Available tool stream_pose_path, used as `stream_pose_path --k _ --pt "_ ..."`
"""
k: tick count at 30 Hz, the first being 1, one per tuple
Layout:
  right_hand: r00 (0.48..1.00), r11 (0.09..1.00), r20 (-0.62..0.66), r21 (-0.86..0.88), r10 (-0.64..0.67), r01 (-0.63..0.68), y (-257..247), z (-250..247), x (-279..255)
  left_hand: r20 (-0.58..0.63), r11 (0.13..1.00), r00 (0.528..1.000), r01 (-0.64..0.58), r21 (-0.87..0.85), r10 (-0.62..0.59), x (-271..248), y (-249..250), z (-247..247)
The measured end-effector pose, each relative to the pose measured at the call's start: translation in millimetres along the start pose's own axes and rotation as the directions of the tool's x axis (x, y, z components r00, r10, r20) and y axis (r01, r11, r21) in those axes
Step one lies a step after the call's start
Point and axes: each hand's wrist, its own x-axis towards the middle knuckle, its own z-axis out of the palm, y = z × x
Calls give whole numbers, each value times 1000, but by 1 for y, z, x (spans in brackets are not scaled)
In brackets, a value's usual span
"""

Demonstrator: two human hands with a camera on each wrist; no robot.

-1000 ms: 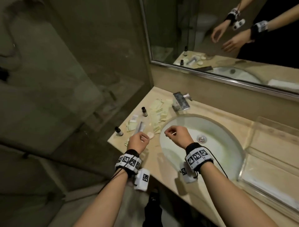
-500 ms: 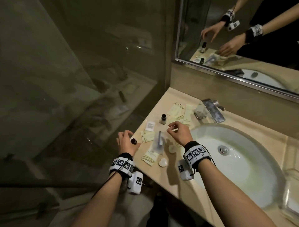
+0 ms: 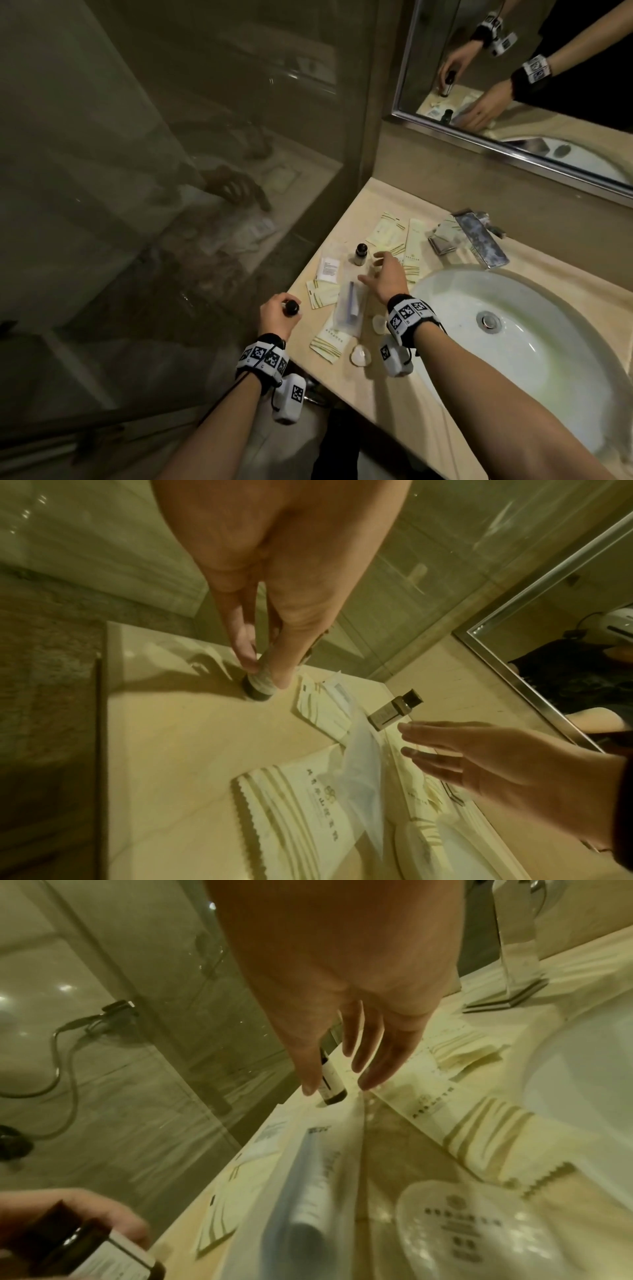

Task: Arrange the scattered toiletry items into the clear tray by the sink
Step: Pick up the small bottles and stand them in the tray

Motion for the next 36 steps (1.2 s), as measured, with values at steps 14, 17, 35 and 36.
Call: stream_pose_path --k 14,17,35,36 --pt "983 963 -115 213 -144 166 -17 -30 4 42 952 997 -53 -303 69 -2 67 -7" --pt "969 933 -144 273 -203 236 -11 -75 -15 130 891 982 -67 -450 139 -7 111 8" --pt "977 492 -214 849 -17 194 183 -349 -175 529 776 690 -74 -627 493 -203 340 209" --pt "972 506 -234 840 14 195 201 -358 -183 548 789 681 -73 -610 486 -217 347 225"
